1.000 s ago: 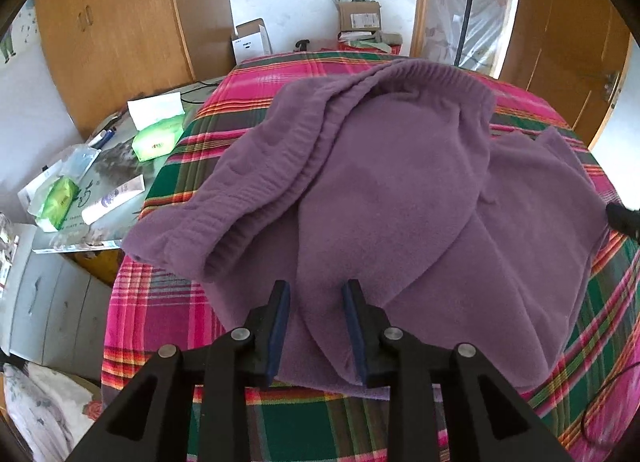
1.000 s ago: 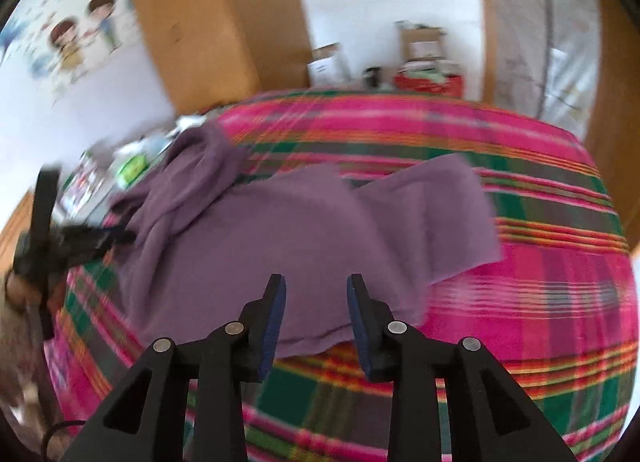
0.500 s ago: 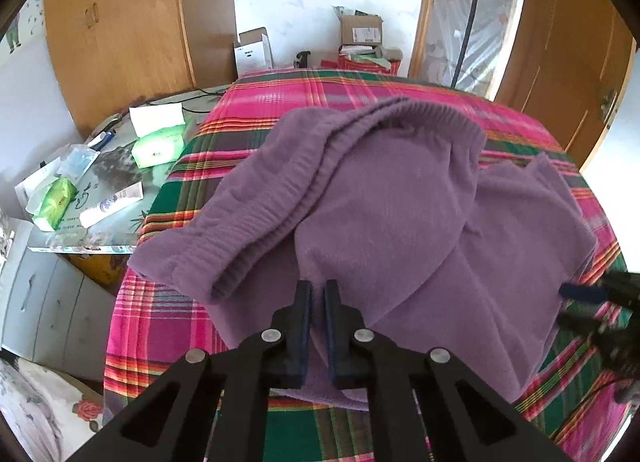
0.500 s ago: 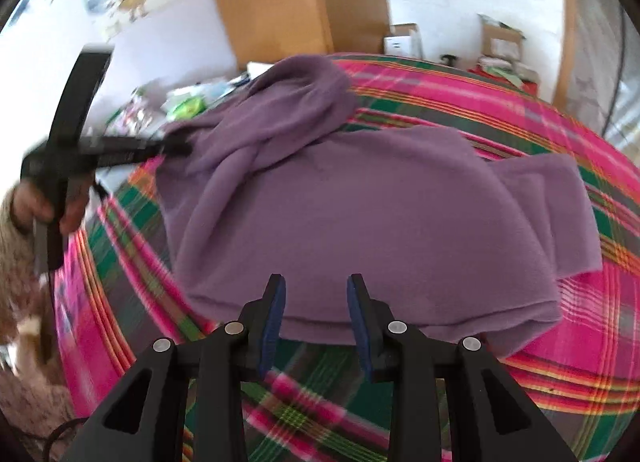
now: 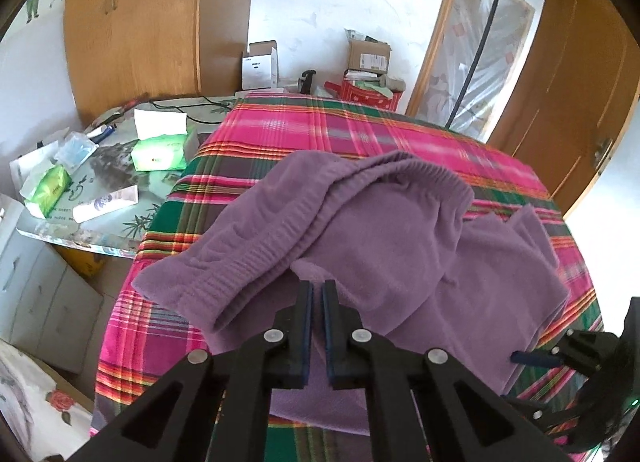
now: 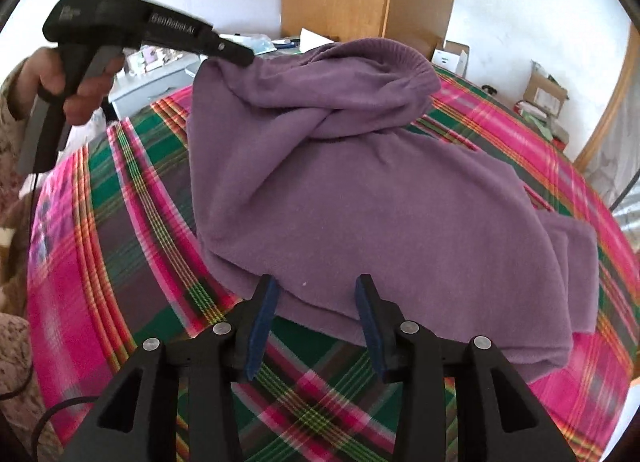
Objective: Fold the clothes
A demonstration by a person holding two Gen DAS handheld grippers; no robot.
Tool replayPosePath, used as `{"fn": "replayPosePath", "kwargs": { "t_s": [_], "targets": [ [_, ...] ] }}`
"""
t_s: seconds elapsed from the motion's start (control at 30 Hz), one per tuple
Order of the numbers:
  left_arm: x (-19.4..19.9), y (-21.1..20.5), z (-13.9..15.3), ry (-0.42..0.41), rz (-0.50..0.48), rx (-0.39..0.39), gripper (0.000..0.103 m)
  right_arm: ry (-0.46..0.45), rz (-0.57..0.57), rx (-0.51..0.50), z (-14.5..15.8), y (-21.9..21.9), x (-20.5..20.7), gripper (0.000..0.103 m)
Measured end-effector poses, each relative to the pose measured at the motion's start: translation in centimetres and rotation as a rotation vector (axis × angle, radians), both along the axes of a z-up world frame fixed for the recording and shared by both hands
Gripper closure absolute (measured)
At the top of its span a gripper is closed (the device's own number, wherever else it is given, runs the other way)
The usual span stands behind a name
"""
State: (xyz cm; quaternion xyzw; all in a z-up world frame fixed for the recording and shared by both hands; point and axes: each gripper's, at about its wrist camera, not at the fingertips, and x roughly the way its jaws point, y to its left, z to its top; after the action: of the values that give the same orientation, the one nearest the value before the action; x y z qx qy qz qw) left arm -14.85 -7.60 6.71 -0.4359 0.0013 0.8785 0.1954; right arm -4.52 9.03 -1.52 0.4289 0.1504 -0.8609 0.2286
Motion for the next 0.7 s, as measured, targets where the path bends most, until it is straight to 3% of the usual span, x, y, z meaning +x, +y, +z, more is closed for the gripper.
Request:
{"fn": "replayPosePath", "kwargs": {
  "t_s": [0.23,0.43,0.53,0.6,0.7],
  "targets": [
    [-0.2,0.6,1.1,0.019,0.004,0.012,0.098,-0.022,0.144,0.075,0.4,-1.5,-0.1,0.06],
    [-0.4,0.7,1.8,0.027,0.013,0.033,0.098,-0.048,0.159,0.104,0.4,-2.1,-1.4,0.06],
    [-0.3,0.4,2.3,0.041,0.026,0.03,0.098,-0.066,0.144,0.057,0.5,-1.9,-1.9,0.061],
    [-0.4,0.2,2.6,0.05,0.036,0.035,0.103,-0.067,0.112,0.047,0.6,-1.6,-2.2,0.062],
    [-0.4,0.0,3.4,0.072,0.051,0.036,0.103,-0.074,0.079,0.045,0.4,-0.8,-2.4,0.076]
  ]
}}
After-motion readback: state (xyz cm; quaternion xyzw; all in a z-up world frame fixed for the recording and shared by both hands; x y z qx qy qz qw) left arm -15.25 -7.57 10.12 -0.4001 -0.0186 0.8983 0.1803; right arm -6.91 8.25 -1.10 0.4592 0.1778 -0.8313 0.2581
